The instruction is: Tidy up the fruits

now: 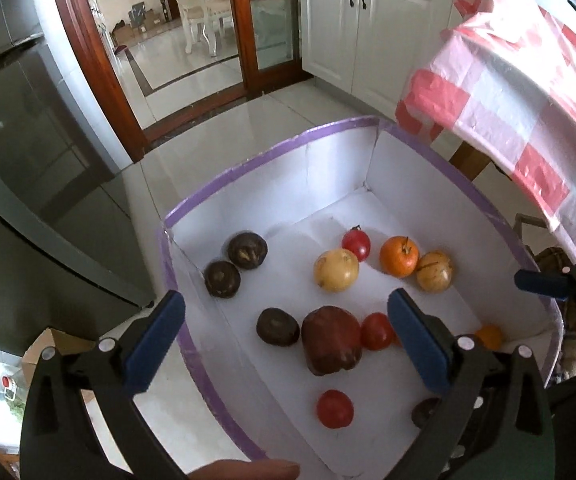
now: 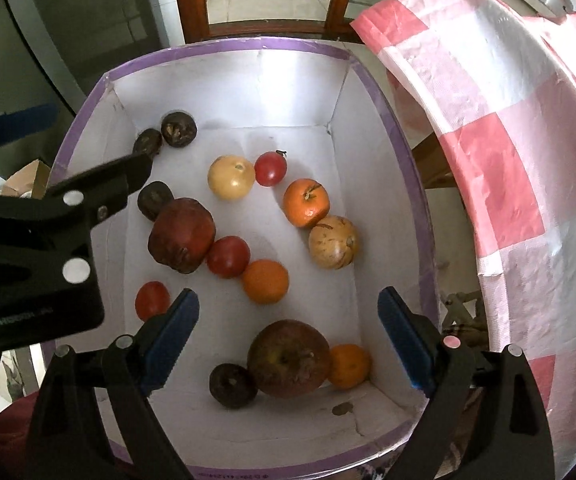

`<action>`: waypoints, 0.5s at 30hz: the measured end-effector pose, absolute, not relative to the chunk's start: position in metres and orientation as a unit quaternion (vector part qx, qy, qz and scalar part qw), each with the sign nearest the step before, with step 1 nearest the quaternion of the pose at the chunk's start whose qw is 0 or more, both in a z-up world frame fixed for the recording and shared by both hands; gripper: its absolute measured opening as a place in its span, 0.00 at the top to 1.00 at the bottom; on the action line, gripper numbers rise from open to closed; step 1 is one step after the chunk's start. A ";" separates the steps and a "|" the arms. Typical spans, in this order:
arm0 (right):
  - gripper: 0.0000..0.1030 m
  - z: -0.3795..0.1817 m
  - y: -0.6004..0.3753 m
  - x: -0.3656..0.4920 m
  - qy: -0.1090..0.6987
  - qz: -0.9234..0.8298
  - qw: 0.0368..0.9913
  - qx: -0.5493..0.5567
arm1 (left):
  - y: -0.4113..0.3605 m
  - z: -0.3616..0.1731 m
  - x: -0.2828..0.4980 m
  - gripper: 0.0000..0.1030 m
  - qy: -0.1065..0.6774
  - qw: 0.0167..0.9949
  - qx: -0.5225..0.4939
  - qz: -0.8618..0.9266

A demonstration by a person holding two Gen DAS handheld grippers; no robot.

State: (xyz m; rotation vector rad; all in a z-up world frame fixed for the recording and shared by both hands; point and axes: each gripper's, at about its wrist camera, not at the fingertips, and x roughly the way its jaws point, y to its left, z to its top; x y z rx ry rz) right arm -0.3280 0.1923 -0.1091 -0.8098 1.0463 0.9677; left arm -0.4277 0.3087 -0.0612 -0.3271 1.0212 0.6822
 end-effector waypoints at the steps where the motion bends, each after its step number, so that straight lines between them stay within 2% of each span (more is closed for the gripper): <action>1: 0.15 -0.111 0.192 -0.327 0.469 0.430 0.683 -0.359 | 0.309 -0.063 -0.427 0.02 0.479 0.804 -0.154 0.318; 15: 0.15 -0.115 0.191 -0.329 0.476 0.429 0.680 -0.356 | 0.309 -0.068 -0.428 0.02 0.487 0.799 -0.159 0.314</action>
